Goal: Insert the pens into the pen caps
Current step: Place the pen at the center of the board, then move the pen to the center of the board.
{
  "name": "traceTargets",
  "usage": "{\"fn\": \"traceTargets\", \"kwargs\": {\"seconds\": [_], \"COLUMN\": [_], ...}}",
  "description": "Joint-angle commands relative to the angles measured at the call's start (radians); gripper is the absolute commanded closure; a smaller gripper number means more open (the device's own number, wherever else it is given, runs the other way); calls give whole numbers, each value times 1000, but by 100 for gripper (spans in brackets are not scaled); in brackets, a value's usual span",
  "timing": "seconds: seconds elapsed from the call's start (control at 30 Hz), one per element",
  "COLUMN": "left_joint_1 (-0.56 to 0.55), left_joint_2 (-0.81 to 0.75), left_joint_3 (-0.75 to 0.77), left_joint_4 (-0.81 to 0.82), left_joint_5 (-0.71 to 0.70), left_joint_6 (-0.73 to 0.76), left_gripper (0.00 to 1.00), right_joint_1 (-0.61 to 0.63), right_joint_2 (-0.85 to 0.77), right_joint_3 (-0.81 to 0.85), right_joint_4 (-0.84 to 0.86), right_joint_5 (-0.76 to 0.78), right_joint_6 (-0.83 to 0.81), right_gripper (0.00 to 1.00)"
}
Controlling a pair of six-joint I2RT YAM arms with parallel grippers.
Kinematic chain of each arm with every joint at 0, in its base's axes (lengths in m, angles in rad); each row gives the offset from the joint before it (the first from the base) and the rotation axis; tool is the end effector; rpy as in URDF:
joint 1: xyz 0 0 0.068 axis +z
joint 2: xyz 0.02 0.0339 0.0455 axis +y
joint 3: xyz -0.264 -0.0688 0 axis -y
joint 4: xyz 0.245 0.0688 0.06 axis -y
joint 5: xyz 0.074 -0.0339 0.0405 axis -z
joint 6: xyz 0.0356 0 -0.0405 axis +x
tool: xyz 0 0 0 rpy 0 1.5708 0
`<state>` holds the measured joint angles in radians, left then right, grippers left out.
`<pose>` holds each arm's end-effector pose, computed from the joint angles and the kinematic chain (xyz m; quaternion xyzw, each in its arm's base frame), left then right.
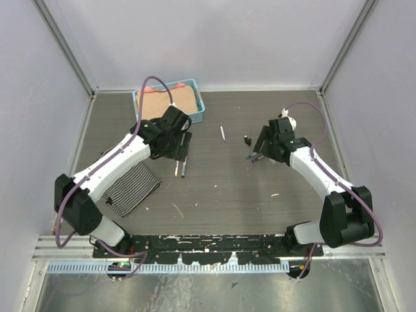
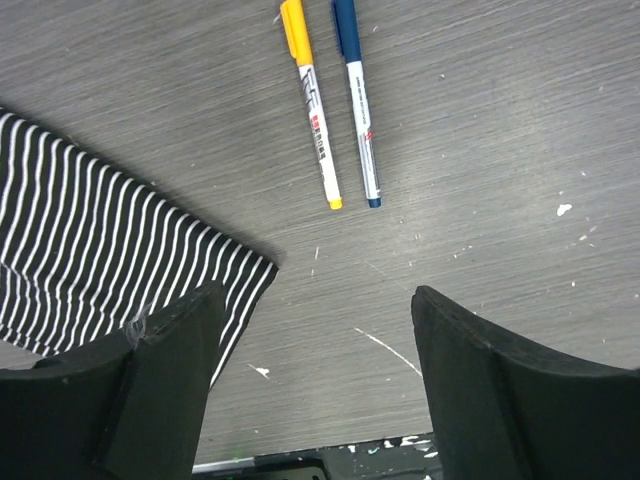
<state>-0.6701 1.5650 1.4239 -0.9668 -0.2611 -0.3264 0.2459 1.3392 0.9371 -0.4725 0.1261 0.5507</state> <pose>0.2548 -0.1902 0.3055 0.1356 0.9559 0.0026 0.2603 0.2712 0.0634 0.2459 0.1637 0.9240 0.0774 0.3368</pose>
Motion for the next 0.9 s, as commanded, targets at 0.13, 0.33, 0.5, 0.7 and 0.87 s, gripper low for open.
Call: {"fn": "traceTargets", "kwargs": {"seconds": [0.13, 0.33, 0.5, 0.7, 0.87], "left_joint_1": [18, 19, 18, 18, 18], "left_joint_2": [-169, -281, -325, -306, -312], "left_joint_3": [-51, -131, -161, -159, -160], "left_joint_4": [22, 118, 125, 98, 99], "left_joint_5": [-4, 24, 13, 3, 2], "left_joint_6": [32, 84, 98, 95, 97], "left_gripper": [14, 13, 13, 14, 14], "right_joint_1": [-8, -10, -11, -11, -11], "right_joint_2": [91, 144, 181, 228, 269], "right_joint_3": [113, 118, 115, 119, 123], "right_joint_4": [39, 6, 13, 31, 34], "right_joint_5": [123, 203, 195, 160, 168], "right_joint_6": [-8, 38, 67, 92, 103], "right_gripper": [31, 43, 49, 53, 56]}}
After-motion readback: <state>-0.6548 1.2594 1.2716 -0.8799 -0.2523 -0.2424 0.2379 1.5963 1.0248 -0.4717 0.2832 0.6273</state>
